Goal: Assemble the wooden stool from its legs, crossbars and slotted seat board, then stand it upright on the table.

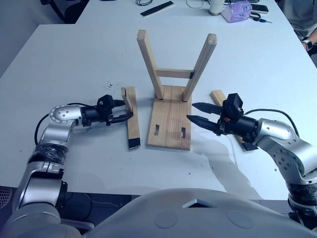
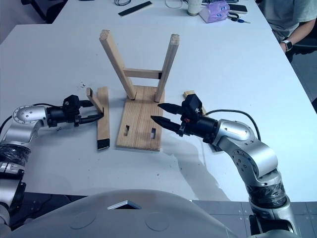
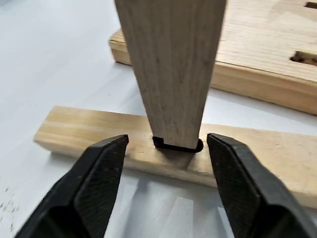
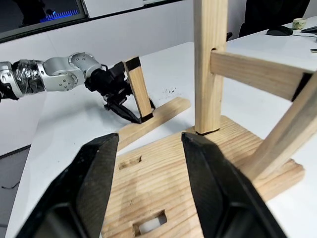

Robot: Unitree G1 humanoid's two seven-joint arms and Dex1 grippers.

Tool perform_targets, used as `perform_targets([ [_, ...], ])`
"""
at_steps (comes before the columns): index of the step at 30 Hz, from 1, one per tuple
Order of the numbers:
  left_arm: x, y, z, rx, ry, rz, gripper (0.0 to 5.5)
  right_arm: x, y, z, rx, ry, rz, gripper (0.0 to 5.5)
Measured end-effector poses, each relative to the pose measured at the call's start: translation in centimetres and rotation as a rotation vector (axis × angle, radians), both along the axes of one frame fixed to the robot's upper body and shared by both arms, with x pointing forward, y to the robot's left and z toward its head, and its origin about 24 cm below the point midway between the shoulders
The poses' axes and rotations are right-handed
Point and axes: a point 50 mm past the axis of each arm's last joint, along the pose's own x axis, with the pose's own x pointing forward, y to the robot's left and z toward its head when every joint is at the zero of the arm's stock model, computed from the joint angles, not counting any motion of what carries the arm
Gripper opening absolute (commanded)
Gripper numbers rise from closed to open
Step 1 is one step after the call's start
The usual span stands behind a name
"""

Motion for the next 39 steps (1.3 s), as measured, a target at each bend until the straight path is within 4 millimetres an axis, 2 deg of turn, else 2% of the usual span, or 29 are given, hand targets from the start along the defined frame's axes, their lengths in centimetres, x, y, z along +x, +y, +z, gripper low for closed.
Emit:
perform_targets([
  [3,-1.1,1.0,0.7,-0.05,0.063,0.059,2.99,0.1,-0.3,-0.1,-0.025,-0.006,-0.005,2.34],
  [4,-1.2,1.0,1.5,-0.067,0.063,0.067,2.99,0.1,-0.4,-0.1,-0.028,-0.006,-0.006,2.34],
  [6,-0.7,0.7,3.8,-0.11,0.004,0.05,2.99,0.0,-0.4,0.0,-0.025,-0.006,-0.001,2.34],
  [8,-0.2,0.3,6.9,-0.151,-0.07,0.014,2.99,-0.3,-0.2,0.1,-0.008,-0.004,0.021,2.34],
  [13,1.0,-1.3,13.4,-0.338,-0.21,-0.032,2.99,-0.5,-0.1,0.3,0.003,-0.006,0.039,2.34],
  [17,1.9,-2.8,16.8,-0.488,-0.272,-0.025,2.99,-0.3,-0.1,0.4,0.002,-0.013,0.04,2.34],
  [20,2.3,-3.5,17.4,-0.564,-0.276,-0.006,2.99,-0.3,-0.1,0.4,0.002,-0.015,0.041,2.34],
  [24,3.1,-4.4,17.1,-0.592,-0.281,0.036,2.99,-0.3,0.0,0.4,0.003,-0.014,0.046,2.34],
  [26,3.8,-5.1,15.0,-0.557,-0.242,0.069,2.99,-0.4,0.1,0.3,0.004,-0.013,0.048,2.34],
  [27,3.9,-5.5,12.7,-0.526,-0.186,0.096,2.99,-0.4,0.2,0.3,0.005,-0.014,0.047,2.34],
  [28,3.6,-5.8,9.5,-0.487,-0.1,0.125,2.99,-0.4,0.3,0.1,0.006,-0.013,0.044,2.34],
  [29,3.2,-6.2,8.7,-0.514,-0.114,0.114,2.99,-0.4,0.4,0.0,0.004,-0.007,0.041,2.34],
  [32,2.9,-5.8,8.4,-0.539,-0.111,0.118,2.99,-0.5,0.4,-0.3,-0.002,-0.002,0.041,2.34],
  [35,3.1,-5.2,9.2,-0.664,-0.048,0.179,2.99,-0.5,0.3,-0.3,-0.006,0.0,0.035,2.34],
  [36,3.3,-5.4,10.4,-0.723,-0.055,0.183,2.99,-0.5,0.2,-0.3,-0.008,-0.001,0.033,2.34],
  [38,3.7,-5.9,15.5,-0.797,-0.186,0.115,2.99,-0.5,0.2,-0.3,-0.008,-0.002,0.033,2.34],
  [39,3.3,-6.3,18.9,-0.798,-0.286,0.049,2.99,-0.5,0.2,-0.3,-0.009,-0.003,0.032,2.34],
])
